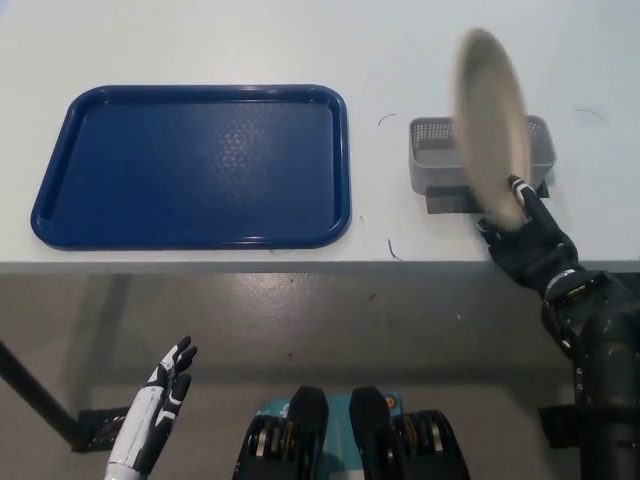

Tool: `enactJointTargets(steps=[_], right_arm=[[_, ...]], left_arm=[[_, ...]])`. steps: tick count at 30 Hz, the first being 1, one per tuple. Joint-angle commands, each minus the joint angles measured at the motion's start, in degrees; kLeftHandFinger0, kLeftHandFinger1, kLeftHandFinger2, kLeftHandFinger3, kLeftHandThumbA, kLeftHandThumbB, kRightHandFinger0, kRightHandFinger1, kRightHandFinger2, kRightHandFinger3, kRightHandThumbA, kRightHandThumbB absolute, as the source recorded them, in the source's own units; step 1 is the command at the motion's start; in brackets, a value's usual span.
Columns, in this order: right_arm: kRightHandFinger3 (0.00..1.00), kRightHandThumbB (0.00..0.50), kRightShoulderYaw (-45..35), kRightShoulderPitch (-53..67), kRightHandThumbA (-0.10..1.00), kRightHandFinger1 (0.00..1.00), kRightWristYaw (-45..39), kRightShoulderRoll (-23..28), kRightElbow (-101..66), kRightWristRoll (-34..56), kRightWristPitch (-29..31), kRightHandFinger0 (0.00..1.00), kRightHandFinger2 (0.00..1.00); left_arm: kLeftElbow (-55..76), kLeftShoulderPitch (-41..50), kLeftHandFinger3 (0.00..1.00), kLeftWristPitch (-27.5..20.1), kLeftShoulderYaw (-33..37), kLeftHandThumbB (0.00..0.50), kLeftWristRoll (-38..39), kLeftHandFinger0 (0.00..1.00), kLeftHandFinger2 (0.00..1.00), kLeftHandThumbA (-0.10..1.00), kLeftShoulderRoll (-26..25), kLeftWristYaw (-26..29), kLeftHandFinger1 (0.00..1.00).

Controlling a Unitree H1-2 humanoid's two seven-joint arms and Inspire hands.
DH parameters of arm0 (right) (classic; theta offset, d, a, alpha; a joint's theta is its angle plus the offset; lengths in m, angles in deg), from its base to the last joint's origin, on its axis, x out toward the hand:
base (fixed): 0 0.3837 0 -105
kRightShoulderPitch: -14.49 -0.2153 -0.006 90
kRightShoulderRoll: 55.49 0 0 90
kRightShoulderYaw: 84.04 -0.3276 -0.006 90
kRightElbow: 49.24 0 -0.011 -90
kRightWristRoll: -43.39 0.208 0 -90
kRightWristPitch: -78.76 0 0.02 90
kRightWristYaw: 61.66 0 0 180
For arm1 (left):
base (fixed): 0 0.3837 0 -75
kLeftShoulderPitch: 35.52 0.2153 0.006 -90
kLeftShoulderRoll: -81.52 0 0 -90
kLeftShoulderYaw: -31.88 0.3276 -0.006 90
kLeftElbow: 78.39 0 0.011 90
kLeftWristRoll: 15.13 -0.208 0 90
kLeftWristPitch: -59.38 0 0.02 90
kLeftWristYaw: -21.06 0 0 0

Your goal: Use the right hand to pick up a plate from a leveled surface and place it into a tray on the left side

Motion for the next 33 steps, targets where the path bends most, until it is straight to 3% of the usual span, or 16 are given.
enactJointTargets(steps=[1, 4, 7, 9, 14, 15, 17, 19, 22, 25, 28, 33], right_arm=[[0.78, 0.001, 0.18, -0.58, -0.1, 0.0, 4.37, -0.14, -1.81, 1.49, -0.24, 0.0, 0.44], [0.75, 0.035, 0.55, 0.21, -0.1, 0.0, 7.22, -0.2, -4.07, 2.77, -0.24, 0.0, 0.46], [0.77, 0.024, 1.81, 1.41, -0.1, 0.0, 7.43, 0.24, -6.49, 3.58, -0.24, 0.0, 0.45], [0.71, 0.022, 3.32, 2.7, -0.1, 0.0, 7.32, 0.55, -9.3, 3.51, -0.24, 0.0, 0.44], [0.78, 0.008, 6.14, 4.29, -0.1, 0.02, 9.36, 0.65, -17.92, 2.27, -0.24, 0.0, 0.48], [0.78, 0.001, 7.46, 4.63, -0.1, 0.01, 10.01, 0.71, -20.94, 0.82, -0.24, 0.0, 0.47], [0.8, 0.015, 11.53, 4.96, -0.1, 0.01, 7.88, 2.51, -25.1, -3.96, -0.24, 0.0, 0.46], [0.8, 0.058, 14.12, 4.38, -0.1, 0.05, 9.7, 3.18, -29.26, -5.91, -0.24, 0.0, 0.51], [0.89, 0.06, 17.64, 2.43, -0.1, 0.07, 12.79, 4.4, -32.66, -8.01, -0.24, 0.0, 0.55], [0.82, 0.065, 20.57, 0.2, -0.1, 0.12, 15.27, 5.29, -34.2, -8.8, -0.24, 0.0, 0.63], [0.79, 0.067, 23.29, -1.74, -0.1, 0.16, 15.91, 6.43, -34.12, -9.71, -0.24, 0.0, 0.62], [0.9, 0.088, 26.04, -5.19, -0.1, 0.21, 18.24, 6.42, -33.16, -9.0, -0.24, 0.0, 0.63]], left_arm=[[0.33, -0.88, 1.0, -2.21, 0.18, 0.291, -0.01, 1.0, 1.0, 1.0, -0.51, 0.93, 1.0], [0.24, -0.96, 1.0, -1.96, 0.3, 0.294, 0.01, 1.0, 1.0, 1.0, -0.62, 0.69, 1.0], [-0.06, -1.06, 1.0, -2.31, 0.22, 0.297, 0.28, 1.0, 1.0, 1.0, -0.54, 0.74, 1.0], [0.13, -1.03, 1.0, -1.9, 0.21, 0.298, 0.63, 1.0, 1.0, 1.0, -0.52, 0.49, 1.0], [-0.33, -1.74, 1.0, -2.74, 0.1, 0.283, 1.11, 1.0, 1.0, 1.0, -0.59, 0.45, 1.0], [-0.02, -1.69, 1.0, -1.96, 0.14, 0.299, 0.54, 1.0, 1.0, 1.0, -0.56, 0.68, 1.0], [-0.34, -2.14, 1.0, -2.37, 0.26, 0.285, 0.72, 1.0, 1.0, 1.0, -0.77, 0.38, 1.0], [-0.29, -2.3, 1.0, -1.65, 0.2, 0.303, 1.06, 1.0, 1.0, 1.0, -0.71, 0.17, 1.0], [-0.37, -2.42, 1.0, -1.5, 0.38, 0.302, 0.96, 1.0, 1.0, 1.0, -0.86, -0.04, 1.0], [-0.23, -2.39, 1.0, -1.26, 0.53, 0.302, 0.38, 1.0, 1.0, 1.0, -0.84, 0.2, 1.0], [-0.37, -2.62, 1.0, -1.34, 0.74, 0.305, 0.09, 1.0, 1.0, 1.0, -0.96, 0.18, 1.0], [-0.09, -3.07, 1.0, -0.67, 1.02, 0.313, -0.49, 1.0, 1.0, 1.0, -1.25, 0.08, 1.0]])
